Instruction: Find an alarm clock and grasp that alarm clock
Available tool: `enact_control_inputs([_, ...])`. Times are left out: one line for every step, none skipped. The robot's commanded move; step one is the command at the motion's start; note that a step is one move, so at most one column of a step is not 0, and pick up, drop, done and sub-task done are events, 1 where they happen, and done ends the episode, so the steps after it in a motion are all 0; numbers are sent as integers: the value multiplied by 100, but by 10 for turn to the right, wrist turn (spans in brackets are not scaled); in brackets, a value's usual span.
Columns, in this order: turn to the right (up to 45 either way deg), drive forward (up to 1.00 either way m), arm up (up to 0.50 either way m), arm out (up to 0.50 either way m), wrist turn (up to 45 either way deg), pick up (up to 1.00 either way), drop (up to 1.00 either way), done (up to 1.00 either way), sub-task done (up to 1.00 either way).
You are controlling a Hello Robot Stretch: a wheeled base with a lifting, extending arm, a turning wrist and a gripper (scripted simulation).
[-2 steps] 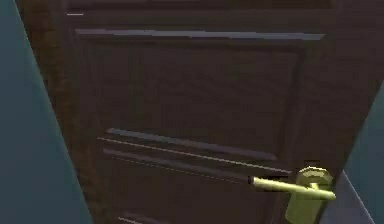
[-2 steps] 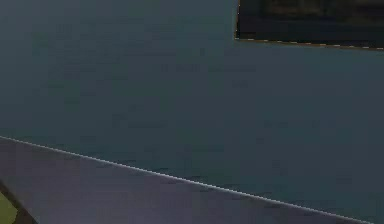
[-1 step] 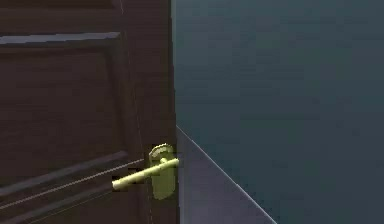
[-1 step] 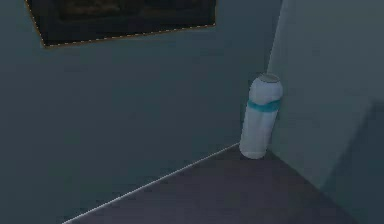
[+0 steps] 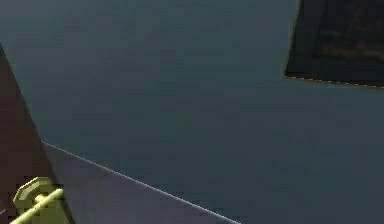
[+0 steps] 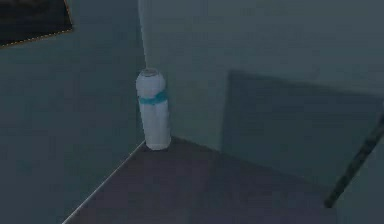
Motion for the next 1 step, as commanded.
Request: enact_control_inputs([0, 65, 0, 0, 0, 0, 0, 0, 0])
